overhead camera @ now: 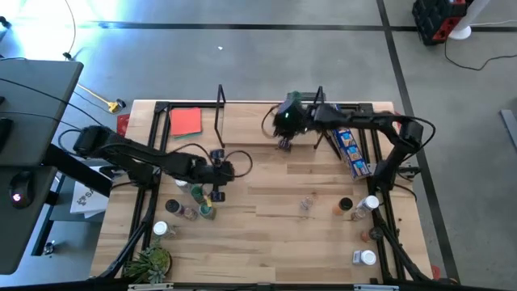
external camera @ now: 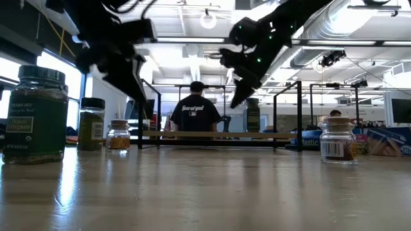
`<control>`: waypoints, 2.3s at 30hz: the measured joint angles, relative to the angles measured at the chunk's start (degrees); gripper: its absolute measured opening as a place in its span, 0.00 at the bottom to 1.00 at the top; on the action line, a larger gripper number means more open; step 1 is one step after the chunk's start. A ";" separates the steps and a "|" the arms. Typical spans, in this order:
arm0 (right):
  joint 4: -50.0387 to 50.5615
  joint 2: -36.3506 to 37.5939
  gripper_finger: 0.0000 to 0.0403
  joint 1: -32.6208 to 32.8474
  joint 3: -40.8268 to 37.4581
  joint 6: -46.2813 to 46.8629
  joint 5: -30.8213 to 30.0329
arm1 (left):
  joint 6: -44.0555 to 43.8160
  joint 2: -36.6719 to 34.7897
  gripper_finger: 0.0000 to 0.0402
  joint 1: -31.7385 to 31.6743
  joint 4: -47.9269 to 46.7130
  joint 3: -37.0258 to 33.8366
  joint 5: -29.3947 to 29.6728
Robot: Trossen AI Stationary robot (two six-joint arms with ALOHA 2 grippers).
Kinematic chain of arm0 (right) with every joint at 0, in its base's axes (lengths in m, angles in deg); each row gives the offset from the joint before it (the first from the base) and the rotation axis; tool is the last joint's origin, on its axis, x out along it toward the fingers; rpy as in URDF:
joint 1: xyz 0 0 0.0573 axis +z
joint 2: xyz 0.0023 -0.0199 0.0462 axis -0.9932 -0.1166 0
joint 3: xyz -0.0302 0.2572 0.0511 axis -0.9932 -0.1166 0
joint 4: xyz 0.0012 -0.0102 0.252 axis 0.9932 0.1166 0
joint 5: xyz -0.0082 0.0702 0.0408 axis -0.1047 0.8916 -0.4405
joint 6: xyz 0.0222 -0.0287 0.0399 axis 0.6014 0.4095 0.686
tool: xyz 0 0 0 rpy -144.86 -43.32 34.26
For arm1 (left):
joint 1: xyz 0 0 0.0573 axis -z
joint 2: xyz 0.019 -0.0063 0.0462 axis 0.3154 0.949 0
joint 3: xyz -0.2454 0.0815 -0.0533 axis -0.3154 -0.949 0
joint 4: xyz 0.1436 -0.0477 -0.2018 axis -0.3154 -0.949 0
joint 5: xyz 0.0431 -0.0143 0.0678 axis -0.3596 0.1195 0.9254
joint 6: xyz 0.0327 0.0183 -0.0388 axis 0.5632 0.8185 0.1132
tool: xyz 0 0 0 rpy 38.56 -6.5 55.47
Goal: Shelf spices
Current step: Put the green seasoning bottle on the shelf aligned with the other green seasoning bottle
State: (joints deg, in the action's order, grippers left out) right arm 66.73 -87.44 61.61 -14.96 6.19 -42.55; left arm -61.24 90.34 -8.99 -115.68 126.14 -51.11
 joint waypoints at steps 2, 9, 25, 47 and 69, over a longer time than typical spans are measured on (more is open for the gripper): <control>-4.46 -0.02 0.06 3.26 -1.60 -0.06 0.30 | -1.37 -4.30 0.00 0.02 -2.91 0.00 0.99; -21.41 -0.02 0.03 14.22 -7.04 1.50 -0.28 | -3.68 -19.75 0.00 0.85 -11.75 0.01 -21.34; -49.95 -0.02 0.02 23.41 -18.82 11.03 -12.24 | -16.54 -20.48 0.25 13.58 -7.85 0.02 -44.12; -50.04 -0.02 0.02 21.40 -18.96 9.96 -12.21 | -11.32 -10.67 0.62 14.40 -7.97 1.16 -36.19; -50.04 -0.02 0.02 19.79 -18.96 11.44 -11.03 | -8.96 -4.44 0.65 15.00 -14.95 3.88 -20.28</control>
State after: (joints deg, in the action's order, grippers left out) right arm 16.69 -87.46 81.39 -33.92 17.62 -53.58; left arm -70.20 85.91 6.00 -130.64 130.02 -71.39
